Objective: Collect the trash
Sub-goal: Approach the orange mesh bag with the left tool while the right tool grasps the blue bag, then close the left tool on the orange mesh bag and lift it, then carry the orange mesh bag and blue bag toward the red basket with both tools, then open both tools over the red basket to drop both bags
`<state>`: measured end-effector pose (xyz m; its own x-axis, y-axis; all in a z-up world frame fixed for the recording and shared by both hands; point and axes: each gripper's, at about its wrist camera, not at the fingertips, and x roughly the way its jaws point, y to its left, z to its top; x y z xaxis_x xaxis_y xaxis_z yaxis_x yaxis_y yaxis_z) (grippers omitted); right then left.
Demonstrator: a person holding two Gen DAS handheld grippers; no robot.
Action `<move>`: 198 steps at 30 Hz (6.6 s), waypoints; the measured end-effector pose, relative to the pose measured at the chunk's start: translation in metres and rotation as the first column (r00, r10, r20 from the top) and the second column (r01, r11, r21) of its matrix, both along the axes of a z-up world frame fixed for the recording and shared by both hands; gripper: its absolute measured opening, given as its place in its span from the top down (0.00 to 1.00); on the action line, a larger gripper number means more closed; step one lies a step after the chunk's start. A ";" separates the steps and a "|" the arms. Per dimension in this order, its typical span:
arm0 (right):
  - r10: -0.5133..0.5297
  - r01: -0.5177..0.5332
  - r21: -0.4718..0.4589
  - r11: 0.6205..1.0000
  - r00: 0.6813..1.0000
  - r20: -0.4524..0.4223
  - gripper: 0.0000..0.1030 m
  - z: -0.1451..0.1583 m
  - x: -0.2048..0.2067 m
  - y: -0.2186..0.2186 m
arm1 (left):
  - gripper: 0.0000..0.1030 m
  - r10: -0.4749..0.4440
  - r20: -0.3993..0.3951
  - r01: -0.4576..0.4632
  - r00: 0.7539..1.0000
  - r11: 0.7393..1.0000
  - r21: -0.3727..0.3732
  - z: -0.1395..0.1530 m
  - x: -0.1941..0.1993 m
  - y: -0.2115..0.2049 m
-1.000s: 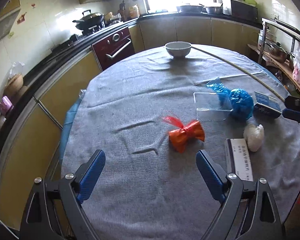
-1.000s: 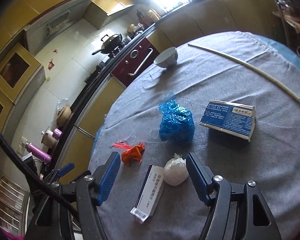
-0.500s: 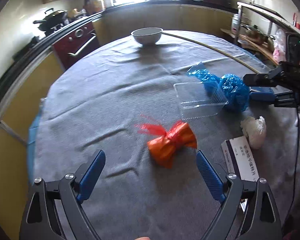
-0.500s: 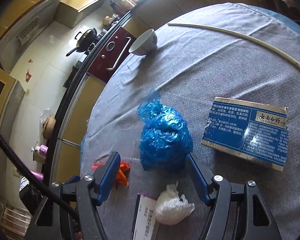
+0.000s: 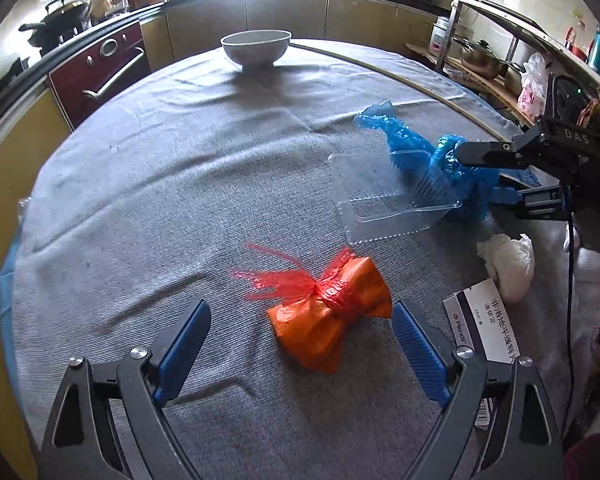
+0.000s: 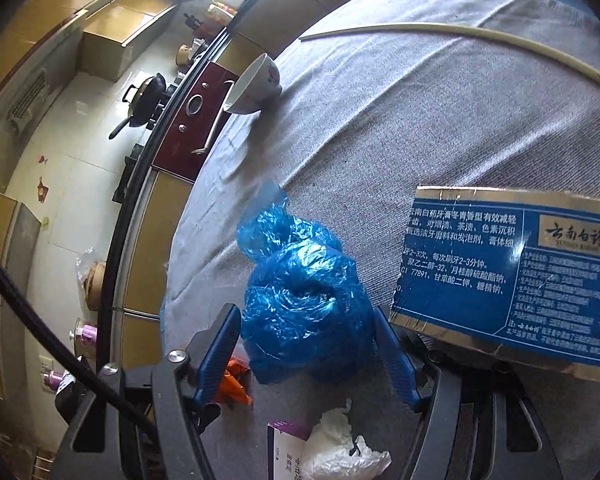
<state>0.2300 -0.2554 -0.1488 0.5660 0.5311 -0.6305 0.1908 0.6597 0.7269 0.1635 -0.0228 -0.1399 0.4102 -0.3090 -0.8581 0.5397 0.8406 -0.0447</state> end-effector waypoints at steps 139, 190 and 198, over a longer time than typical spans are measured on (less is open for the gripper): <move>-0.244 0.248 0.039 0.968 0.897 0.368 0.46 0.077 -0.359 -0.136 | 0.65 -0.134 0.319 0.090 0.938 0.985 0.151 0.116 -0.223 -0.218; -0.452 0.432 0.135 0.892 0.848 0.276 0.46 0.035 -0.430 -0.222 | 0.64 -0.401 0.231 0.345 0.886 0.905 0.248 0.059 -0.276 -0.358; -0.497 0.479 0.133 0.868 0.837 0.229 0.45 0.025 -0.442 -0.240 | 0.64 -0.453 0.180 0.404 0.873 0.879 0.254 0.039 -0.286 -0.377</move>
